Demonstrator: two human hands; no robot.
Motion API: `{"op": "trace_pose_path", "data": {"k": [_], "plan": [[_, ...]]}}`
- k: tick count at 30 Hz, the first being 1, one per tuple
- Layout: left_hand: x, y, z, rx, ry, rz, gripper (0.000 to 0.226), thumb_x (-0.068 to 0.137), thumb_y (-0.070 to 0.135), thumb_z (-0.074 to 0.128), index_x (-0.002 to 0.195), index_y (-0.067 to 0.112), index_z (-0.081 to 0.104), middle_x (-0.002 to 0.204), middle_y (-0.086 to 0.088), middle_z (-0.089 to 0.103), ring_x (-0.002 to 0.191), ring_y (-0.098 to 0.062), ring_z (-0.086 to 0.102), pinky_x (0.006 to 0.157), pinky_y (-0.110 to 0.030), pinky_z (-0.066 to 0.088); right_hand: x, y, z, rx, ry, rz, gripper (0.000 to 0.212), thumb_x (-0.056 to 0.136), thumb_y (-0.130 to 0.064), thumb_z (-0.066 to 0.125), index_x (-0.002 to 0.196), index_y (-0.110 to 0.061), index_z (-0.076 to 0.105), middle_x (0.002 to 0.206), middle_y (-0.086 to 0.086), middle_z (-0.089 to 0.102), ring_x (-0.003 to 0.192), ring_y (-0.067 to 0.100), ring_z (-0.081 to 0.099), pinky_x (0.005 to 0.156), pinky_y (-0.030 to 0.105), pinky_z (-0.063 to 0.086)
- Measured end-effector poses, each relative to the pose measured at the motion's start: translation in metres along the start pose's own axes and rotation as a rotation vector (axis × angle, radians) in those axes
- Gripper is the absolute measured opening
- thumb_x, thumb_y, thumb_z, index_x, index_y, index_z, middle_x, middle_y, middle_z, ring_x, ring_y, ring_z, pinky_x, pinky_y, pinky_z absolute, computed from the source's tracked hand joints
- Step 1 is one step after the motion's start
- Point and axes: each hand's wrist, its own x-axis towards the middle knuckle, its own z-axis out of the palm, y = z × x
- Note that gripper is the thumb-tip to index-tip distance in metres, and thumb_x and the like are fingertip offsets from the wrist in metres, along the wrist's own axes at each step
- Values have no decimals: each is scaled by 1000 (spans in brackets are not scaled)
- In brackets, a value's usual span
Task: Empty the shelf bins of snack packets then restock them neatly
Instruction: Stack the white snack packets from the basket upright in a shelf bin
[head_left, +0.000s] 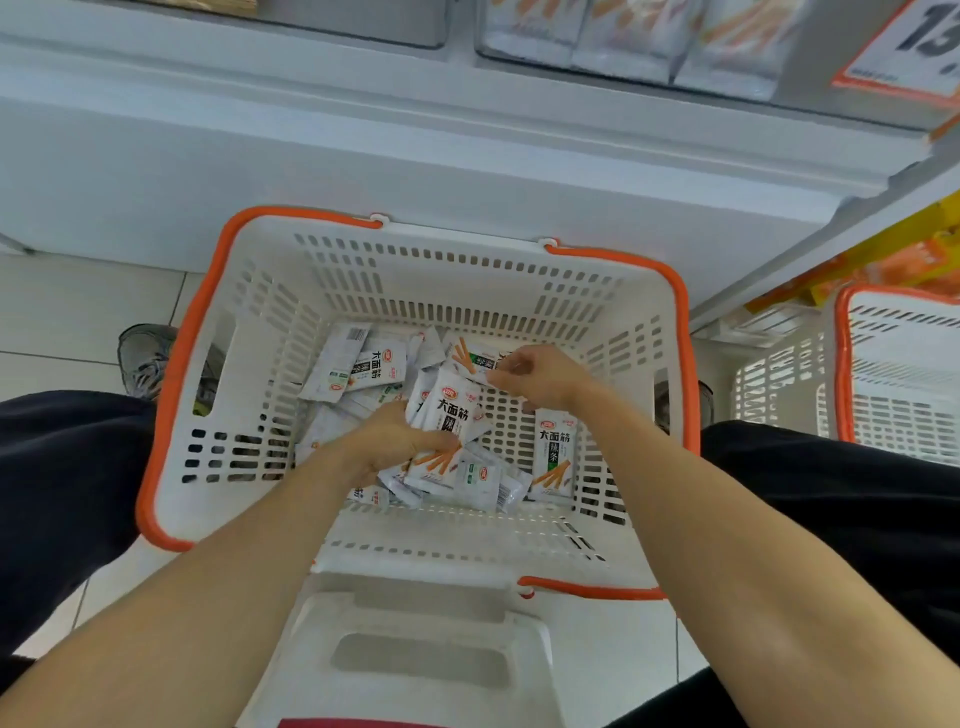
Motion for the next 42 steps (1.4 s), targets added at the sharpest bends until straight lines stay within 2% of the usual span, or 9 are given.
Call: {"op": "trace_pose_path", "data": {"k": [6,11,16,20,23,30,35,37,42], "plan": [[11,-9,15,-39,-6,-58,21,83,19,82,100,17,71,93,1,74,81,-11,70,62,-21,53,6,65,7,-769,-65,50,84,79,-3,78,151,-17,37,140,10,55,123,30,56,100,38,51],[12,-6,17,-74,21,-56,17,84,19,80,97,17,70,93,-1,75,81,-12,70,63,-22,53,5,49,-9,-835,-166,49,46,80,-18,83,121,-12,64,117,4,66,106,25,62,88,32,53],[11,-1,1,-77,10,-26,29,81,22,84,106,18,70,101,-2,76,95,-20,72,89,-38,56,-10,1,-53,-418,-273,44,33,91,-25,74,119,-9,64,113,-1,64,102,23,67,77,26,58],[3,11,-11,-145,64,71,23,84,22,79,104,21,69,97,-2,76,88,-17,72,80,-33,57,-24,-31,-64,-57,-384,-43,30,95,-12,67,124,-12,60,119,7,71,107,23,70,91,38,60],[-5,23,-20,-270,-31,55,33,90,26,70,118,9,66,110,-19,74,99,-37,72,88,-56,57,-25,-48,-47,25,-331,-106,24,94,-11,69,117,-11,61,115,10,73,99,23,74,85,39,62],[-12,24,-18,-356,-84,-8,32,88,17,71,107,-8,64,75,-22,70,50,-28,65,54,-49,60,-5,-44,-5,430,-151,-75,28,87,-27,79,104,-11,63,101,10,77,88,23,75,77,34,62],[-2,3,-22,-377,65,-85,39,81,20,81,112,1,68,96,-25,74,70,-39,71,66,-54,59,42,15,13,-20,334,242,54,90,-46,70,121,-4,55,110,13,62,98,26,64,72,29,47],[-1,-2,-25,-388,107,-90,39,80,19,81,114,5,69,100,-22,75,83,-41,73,68,-59,59,49,29,28,-29,399,268,79,85,-47,76,136,1,40,130,18,54,118,33,57,86,34,49],[8,-10,-36,-432,204,-88,49,72,23,86,114,3,69,101,-18,76,87,-36,74,66,-46,61,63,27,50,233,374,350,60,78,-29,87,123,-3,59,119,12,68,103,25,68,71,26,52]]}}
